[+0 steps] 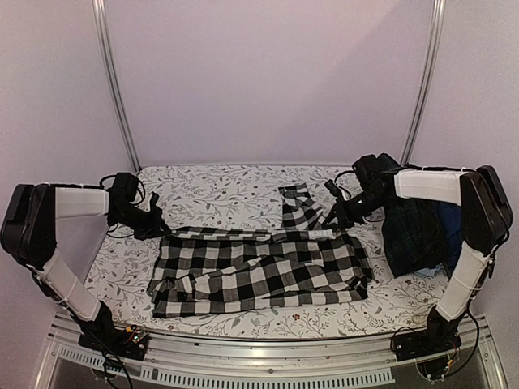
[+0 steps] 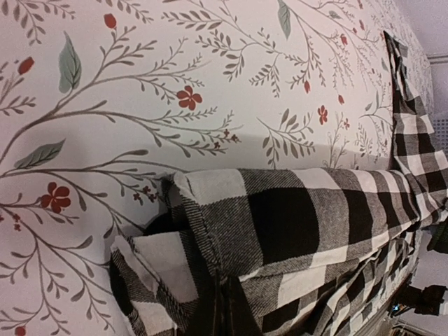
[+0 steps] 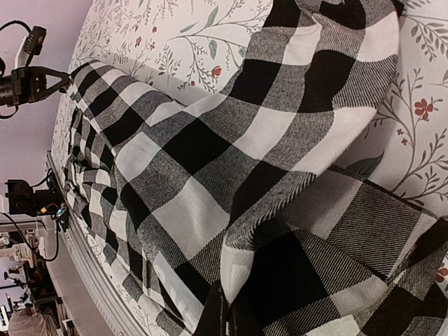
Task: Fold and stack the mixed laundry pile
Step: Fold the 1/3-folded shirt at the center of the board.
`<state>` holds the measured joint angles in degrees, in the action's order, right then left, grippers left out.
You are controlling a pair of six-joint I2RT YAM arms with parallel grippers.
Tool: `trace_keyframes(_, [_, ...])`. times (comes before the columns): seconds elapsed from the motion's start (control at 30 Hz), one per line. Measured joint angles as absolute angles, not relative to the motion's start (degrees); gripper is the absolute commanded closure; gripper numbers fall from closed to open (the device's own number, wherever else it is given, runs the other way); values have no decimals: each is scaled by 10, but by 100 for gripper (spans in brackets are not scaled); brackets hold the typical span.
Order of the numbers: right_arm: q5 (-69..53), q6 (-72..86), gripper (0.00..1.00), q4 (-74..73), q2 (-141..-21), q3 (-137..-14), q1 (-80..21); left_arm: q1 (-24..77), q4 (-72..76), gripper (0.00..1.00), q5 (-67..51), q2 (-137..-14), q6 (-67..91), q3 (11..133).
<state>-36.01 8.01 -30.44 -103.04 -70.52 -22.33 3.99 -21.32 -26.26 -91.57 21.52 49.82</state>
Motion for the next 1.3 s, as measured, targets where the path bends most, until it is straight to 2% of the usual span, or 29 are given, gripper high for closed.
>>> trace_keyframes(0.33, [-356, 91, 100, -280, -997, -637, -229, 55, -245, 100, -253, -892, 217, 489])
trace_keyframes(0.73, [-338, 93, 100, -261, -1031, -592, -230, 88, -264, 100, -212, -914, 221, 463])
trace_keyframes(1.3, [-295, 79, 100, -303, -1031, -650, -217, 102, -297, 100, -215, -860, 232, 460])
